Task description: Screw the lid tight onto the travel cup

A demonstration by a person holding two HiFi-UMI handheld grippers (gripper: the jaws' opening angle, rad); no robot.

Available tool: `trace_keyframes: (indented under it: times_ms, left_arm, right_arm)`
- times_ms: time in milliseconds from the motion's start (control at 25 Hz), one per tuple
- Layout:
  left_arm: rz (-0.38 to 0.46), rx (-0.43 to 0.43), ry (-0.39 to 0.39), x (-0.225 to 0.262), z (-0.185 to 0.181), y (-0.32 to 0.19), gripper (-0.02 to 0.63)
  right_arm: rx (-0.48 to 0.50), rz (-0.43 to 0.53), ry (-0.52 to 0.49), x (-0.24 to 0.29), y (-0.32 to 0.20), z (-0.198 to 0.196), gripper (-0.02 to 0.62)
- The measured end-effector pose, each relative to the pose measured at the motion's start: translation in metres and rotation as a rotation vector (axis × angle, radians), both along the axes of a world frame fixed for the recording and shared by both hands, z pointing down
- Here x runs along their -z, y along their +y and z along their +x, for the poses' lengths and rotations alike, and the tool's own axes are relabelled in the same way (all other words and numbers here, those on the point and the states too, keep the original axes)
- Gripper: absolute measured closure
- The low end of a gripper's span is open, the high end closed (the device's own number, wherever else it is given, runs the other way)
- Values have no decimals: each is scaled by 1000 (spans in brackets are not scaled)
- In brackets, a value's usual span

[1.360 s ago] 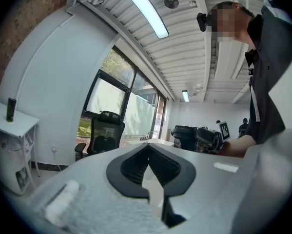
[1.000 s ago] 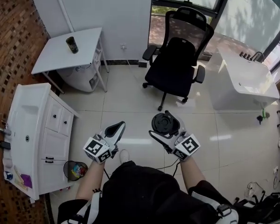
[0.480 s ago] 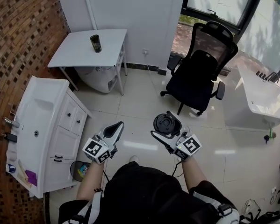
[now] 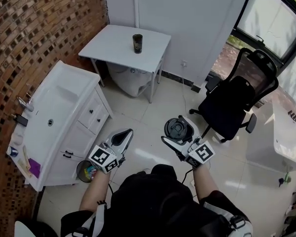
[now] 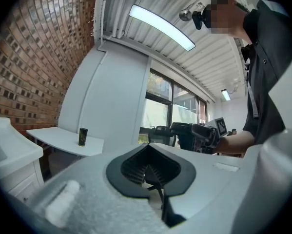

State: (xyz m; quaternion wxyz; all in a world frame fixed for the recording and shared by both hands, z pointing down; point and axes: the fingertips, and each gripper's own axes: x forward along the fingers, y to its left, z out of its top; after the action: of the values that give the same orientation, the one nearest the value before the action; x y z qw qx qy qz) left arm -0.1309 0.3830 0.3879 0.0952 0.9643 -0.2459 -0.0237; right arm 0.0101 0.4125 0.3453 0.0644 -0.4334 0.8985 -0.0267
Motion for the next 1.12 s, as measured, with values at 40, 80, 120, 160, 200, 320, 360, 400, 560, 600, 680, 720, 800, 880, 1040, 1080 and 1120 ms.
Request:
trace_keyframes:
  times_ms: [40, 80, 120, 160, 200, 320, 360, 400, 560, 600, 680, 720, 800, 880, 1040, 1080, 1120]
  left_arm:
    - [2, 21, 2, 1, -2, -3, 604]
    - [3, 42, 2, 1, -4, -7, 603]
    - [6, 61, 2, 3, -5, -11, 604]
    - [10, 80, 3, 4, -6, -15, 603]
    - [16, 96, 6, 7, -6, -19, 603]
    - [28, 140, 25, 15, -3, -29, 604]
    - [31, 149, 30, 17, -1, -30, 604]
    - [34, 156, 32, 18, 1, -31, 604]
    - [36, 176, 37, 20, 13, -36, 603]
    - [35, 179, 35, 19, 17, -37, 603]
    - [32, 184, 35, 18, 26, -41, 603]
    - [31, 185, 36, 18, 31, -43, 603]
    - [30, 183, 34, 17, 45, -48, 604]
    - [33, 176, 27, 17, 62, -51, 603]
    - [22, 194, 28, 13, 87, -56, 603]
    - [12, 206, 34, 10, 90, -56, 603]
    - [1, 215, 40, 6, 93, -55, 603]
  right_arm:
    - [19, -1, 1, 0, -7, -1, 120]
    - [39, 2, 0, 0, -13, -2, 120]
    - [59, 8, -2, 2, -20, -4, 120]
    - [79, 14, -3, 5, -25, -5, 120]
    - [98, 18, 0, 7, -31, -5, 120]
    - [148, 36, 15, 16, -47, -8, 120]
    - [165, 43, 18, 19, -50, -9, 120]
    - [179, 47, 22, 20, -52, -10, 120]
    - [212, 55, 19, 22, -58, -5, 120]
    - [216, 54, 18, 21, -58, -2, 120]
    - [219, 50, 21, 20, -58, 5, 120]
    - [219, 48, 21, 19, -59, 10, 120]
    - [220, 43, 16, 17, -62, 22, 120]
    - [224, 39, 10, 16, -66, 36, 120]
    - [248, 37, 9, 15, -71, 59, 120]
    - [256, 30, 8, 13, -72, 63, 120]
    - [264, 19, 9, 10, -74, 66, 120]
